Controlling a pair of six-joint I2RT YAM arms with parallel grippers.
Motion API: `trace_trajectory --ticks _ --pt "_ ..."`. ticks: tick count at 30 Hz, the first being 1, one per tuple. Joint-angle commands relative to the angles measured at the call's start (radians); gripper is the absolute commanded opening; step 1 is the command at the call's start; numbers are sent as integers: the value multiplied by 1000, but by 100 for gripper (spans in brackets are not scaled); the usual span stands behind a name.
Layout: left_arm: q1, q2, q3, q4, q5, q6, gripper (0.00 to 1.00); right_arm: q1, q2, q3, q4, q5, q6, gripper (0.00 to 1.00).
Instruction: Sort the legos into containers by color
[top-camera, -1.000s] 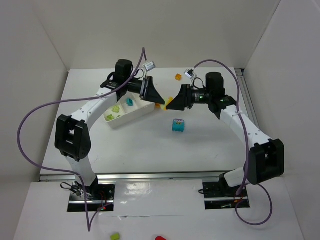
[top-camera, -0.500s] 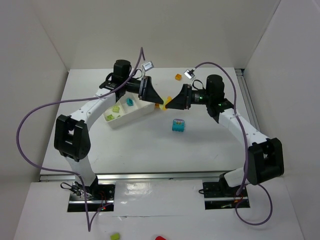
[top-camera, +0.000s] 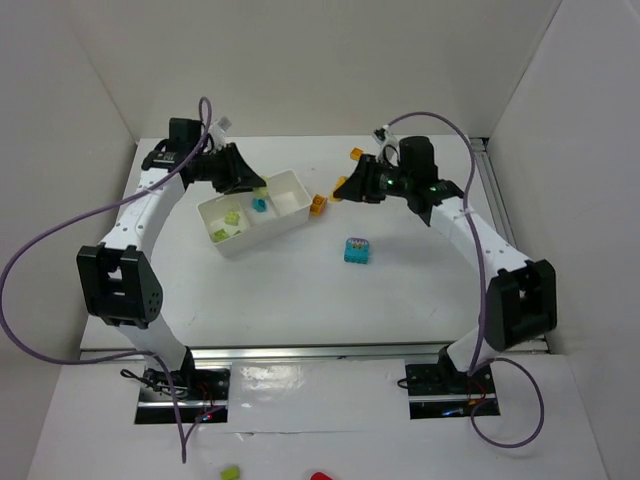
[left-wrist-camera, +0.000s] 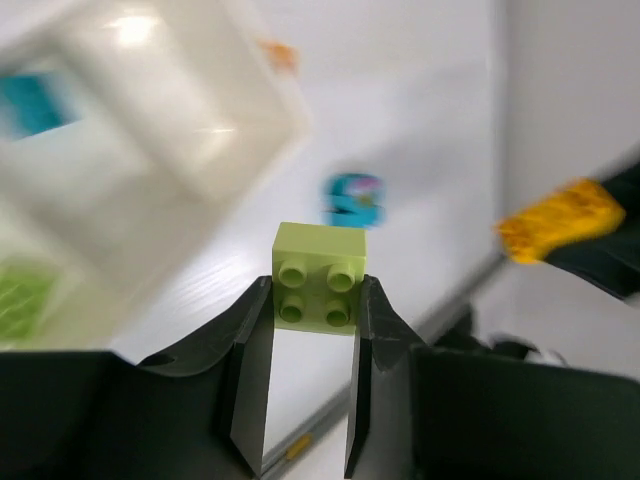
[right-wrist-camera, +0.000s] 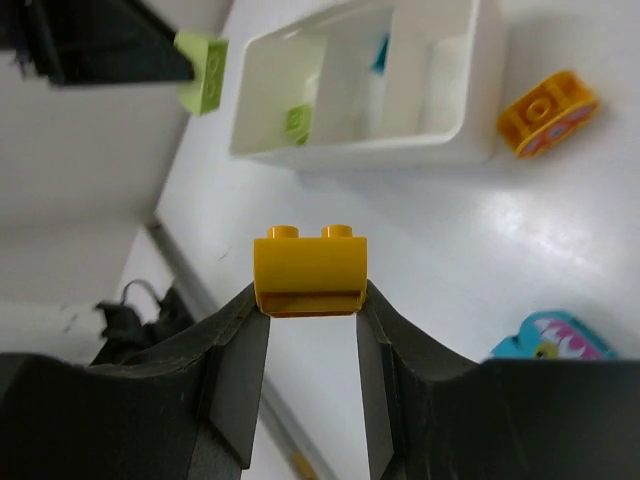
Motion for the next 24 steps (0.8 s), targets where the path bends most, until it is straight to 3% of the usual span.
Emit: trace_trajectory --ticks 1,3,6,15,17,18,19,20,21,22,24 --pt "-2 -84 26 -261 -521 -71 0 90 127 200 -75 299 -61 19" --pt "-2 -97 -27 -272 -682 -106 0 156 232 280 -109 459 -102 22" --pt "-13 -109 -67 -281 -786 -143 0 222 379 439 -169 576 -160 23" --pt "-13 -5 -89 -236 -894 -172 0 276 694 794 -198 618 -191 25" --pt "-23 28 -64 -247 -907 -172 0 276 743 837 -198 618 -191 29" --pt "-24 40 -55 -258 -917 -172 4 276 757 851 -198 627 -191 36" --pt "-24 54 -44 -270 -928 -172 21 276 782 866 -198 627 -191 43" --pt "-24 75 -23 -281 -928 -172 60 276 793 883 -207 627 -191 55" --pt "-36 75 -23 -281 -942 -172 87 287 793 911 -207 615 -202 65" --pt "-46 75 -9 -281 -942 -162 100 287 805 921 -207 615 -202 72" --pt "-57 75 18 -290 -951 -149 100 287 805 946 -227 615 -211 85"
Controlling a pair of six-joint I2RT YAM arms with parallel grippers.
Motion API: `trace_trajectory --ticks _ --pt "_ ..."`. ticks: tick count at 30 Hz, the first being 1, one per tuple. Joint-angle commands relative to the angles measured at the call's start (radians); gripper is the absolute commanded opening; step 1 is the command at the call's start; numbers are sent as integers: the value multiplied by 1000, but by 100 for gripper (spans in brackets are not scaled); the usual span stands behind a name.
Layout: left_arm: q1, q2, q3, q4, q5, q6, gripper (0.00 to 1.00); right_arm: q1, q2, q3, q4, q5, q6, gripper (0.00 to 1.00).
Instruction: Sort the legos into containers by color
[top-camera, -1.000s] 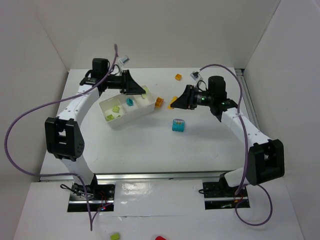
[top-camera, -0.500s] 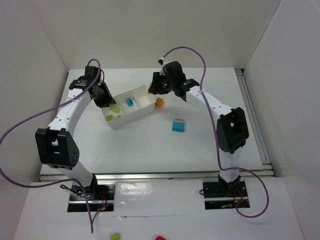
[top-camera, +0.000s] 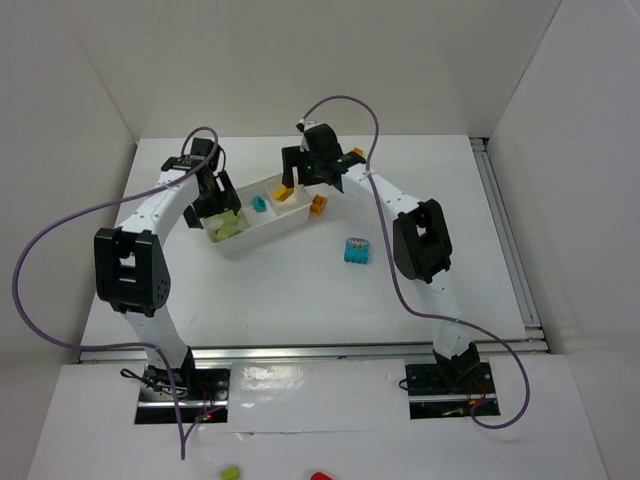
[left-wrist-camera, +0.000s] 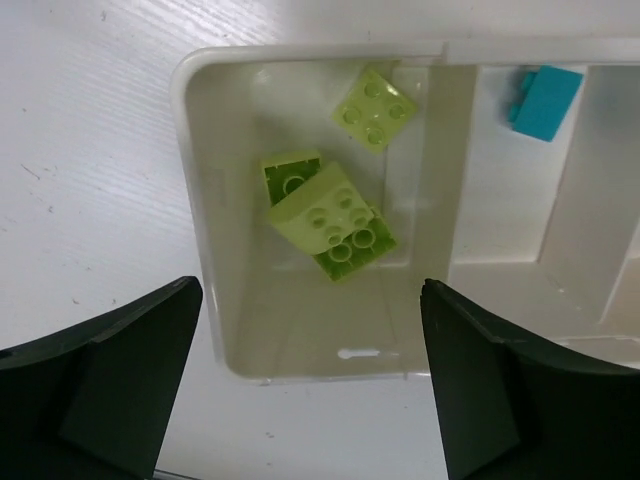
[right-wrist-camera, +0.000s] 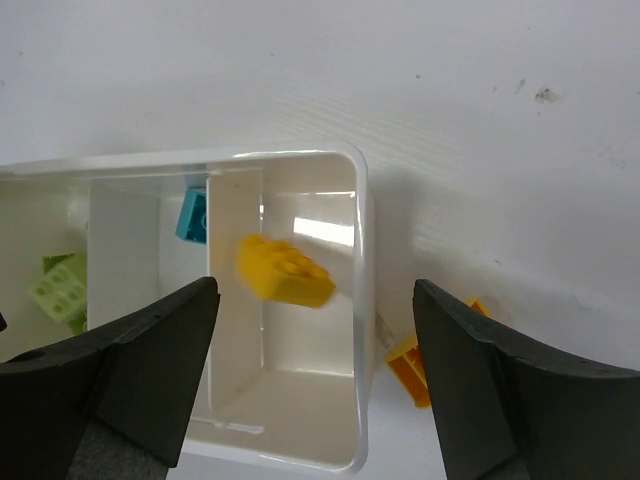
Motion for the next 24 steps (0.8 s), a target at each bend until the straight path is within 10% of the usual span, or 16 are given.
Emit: trace_trajectory --ticks 1,14,24 --pt "-24 -9 86 -20 -45 9 100 26 -15 87 -14 17 -24 86" --pt "-326 -67 217 -20 5 153 90 -97 -558 -629 72 158 83 76" --pt "-516 51 257 1 37 170 88 -137 -682 -940 -14 58 178 96"
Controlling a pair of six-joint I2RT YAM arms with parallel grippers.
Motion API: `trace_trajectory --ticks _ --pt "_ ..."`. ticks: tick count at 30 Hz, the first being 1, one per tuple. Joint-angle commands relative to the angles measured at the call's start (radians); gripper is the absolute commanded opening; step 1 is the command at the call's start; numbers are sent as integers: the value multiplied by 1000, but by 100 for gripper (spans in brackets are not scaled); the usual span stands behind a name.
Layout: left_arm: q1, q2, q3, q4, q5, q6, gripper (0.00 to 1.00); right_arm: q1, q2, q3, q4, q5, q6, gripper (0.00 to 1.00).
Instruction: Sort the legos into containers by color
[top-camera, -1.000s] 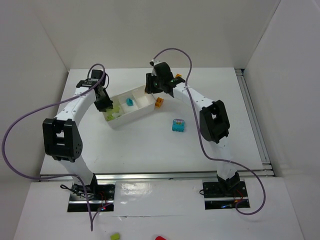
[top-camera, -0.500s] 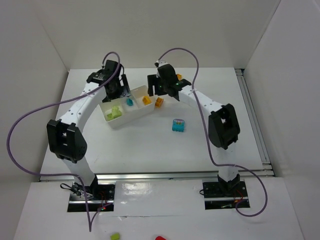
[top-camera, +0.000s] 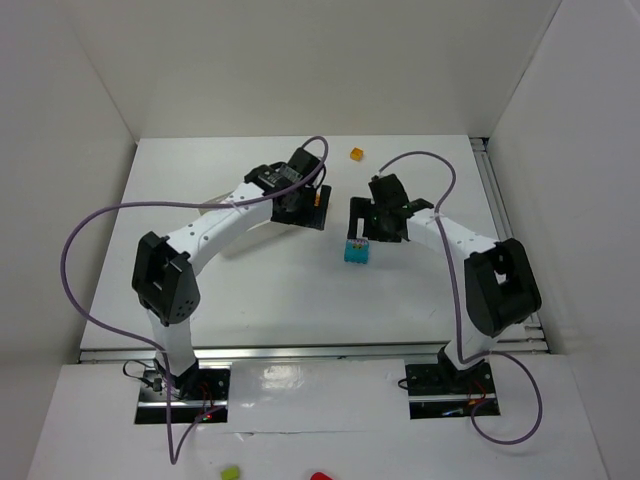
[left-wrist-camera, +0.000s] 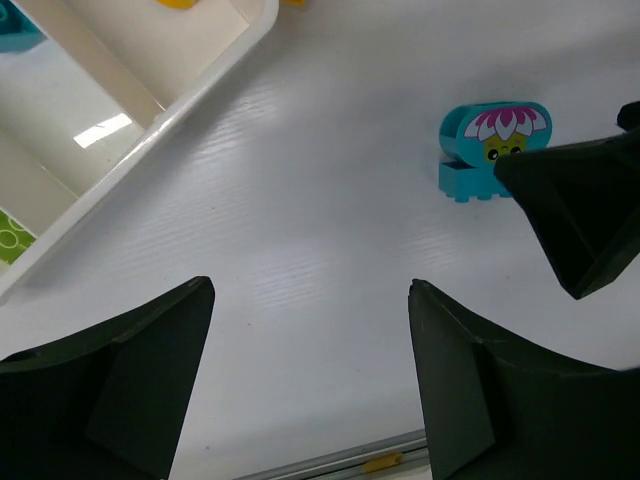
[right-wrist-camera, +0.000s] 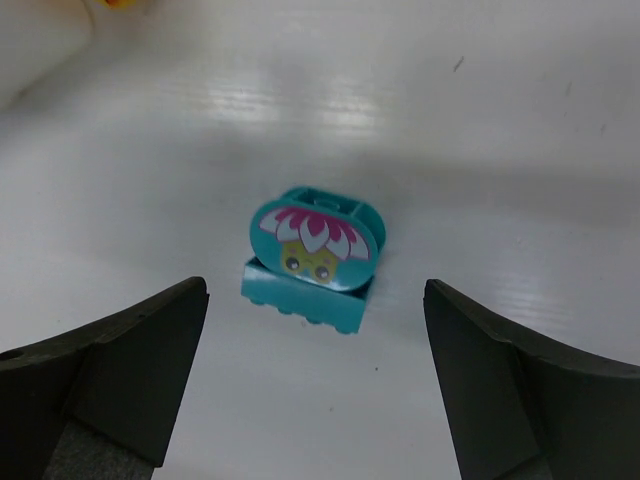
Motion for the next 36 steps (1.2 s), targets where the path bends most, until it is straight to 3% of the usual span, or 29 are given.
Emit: trace_trajectory --ticks 1,10,20,26,36 --pt "19 10 54 2 24 11 88 8 -4 -10 -11 -51 33 96" --pt "19 -1 45 -7 1 11 87 17 82 26 0 -71 83 97" --pt "10 8 31 2 42 11 87 85 238 137 -20 119 74 100" --pt "10 -21 -10 11 51 11 87 94 262 137 -20 162 74 89" --pt "10 -21 -10 11 42 21 87 94 239 148 -29 180 54 62"
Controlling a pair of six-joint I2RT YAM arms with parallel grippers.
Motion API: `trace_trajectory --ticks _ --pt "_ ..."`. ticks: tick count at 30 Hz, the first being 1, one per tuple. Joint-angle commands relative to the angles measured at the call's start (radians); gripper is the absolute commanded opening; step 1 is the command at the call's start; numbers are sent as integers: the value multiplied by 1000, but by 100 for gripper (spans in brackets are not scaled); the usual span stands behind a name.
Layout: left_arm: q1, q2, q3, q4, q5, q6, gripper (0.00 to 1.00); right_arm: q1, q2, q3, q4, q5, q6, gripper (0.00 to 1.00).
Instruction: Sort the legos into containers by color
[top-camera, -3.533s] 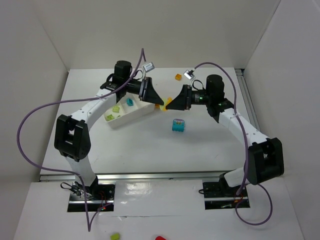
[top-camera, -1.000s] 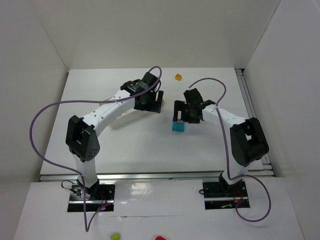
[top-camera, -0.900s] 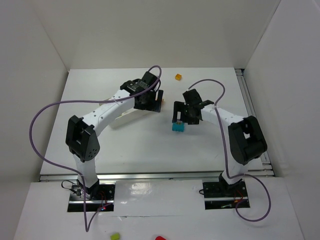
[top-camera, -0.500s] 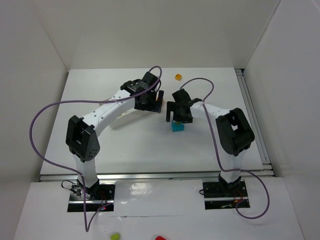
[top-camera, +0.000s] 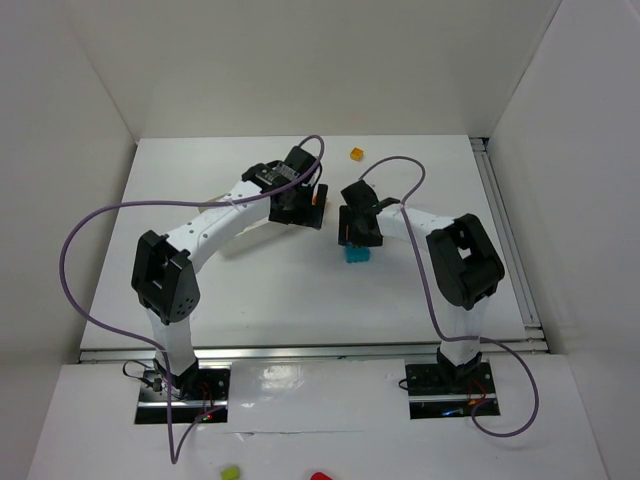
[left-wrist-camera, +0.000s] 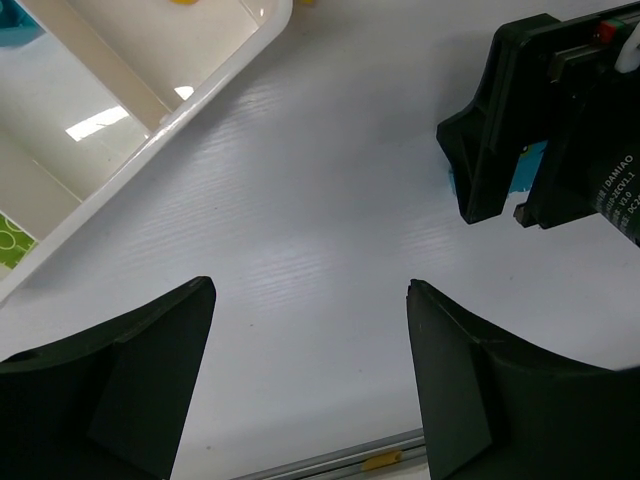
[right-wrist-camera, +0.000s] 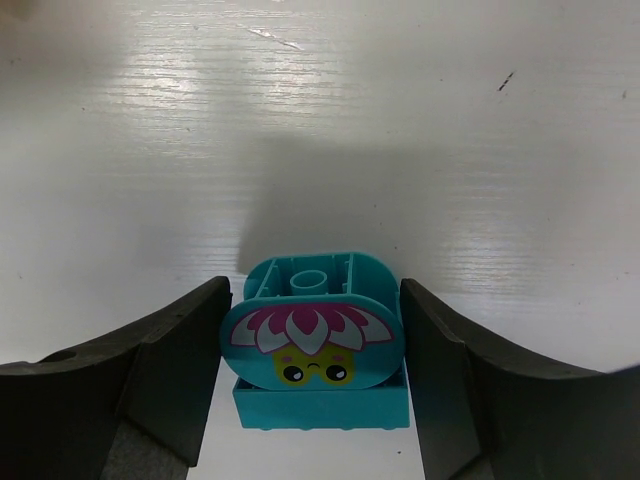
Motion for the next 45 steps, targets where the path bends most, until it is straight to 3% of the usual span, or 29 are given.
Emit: trace_trajectory --ticks 1,2,6,8,9,12,13,16,26,29,37,45 --pt "-5 -39 -5 10 18 27 87 7 -21 56 -22 31 -7 60" --pt "6 -39 -5 10 32 27 88 7 -35 56 -31 15 -7 60" --pt "44 -50 -68 131 428 101 96 -46 -111 65 -31 -99 -7 59" --pt "44 -70 -155 256 552 81 99 -66 -145 53 -18 -152 2 59" --pt "53 -70 -186 304 656 28 100 -80 -174 53 -6 -187 19 58" --pt "62 -130 -347 538 712 -174 100 -80 -205 53 -5 -201 57 58" --pt "62 -151 -463 629 729 -228 100 -80 -219 53 -5 -212 57 58" --pt "62 -182 -588 878 729 -377 100 -91 -242 35 -5 -222 91 58" --pt "72 -150 -620 1103 781 -518 100 -91 -262 25 15 -253 125 58" --pt "72 -113 -576 1035 754 -503 100 -91 -262 25 15 -253 125 58" --pt "81 -61 -544 1028 706 -506 85 -91 -262 35 -5 -262 125 58" --pt "70 -16 -481 972 631 -433 82 -91 -272 35 -5 -291 125 58"
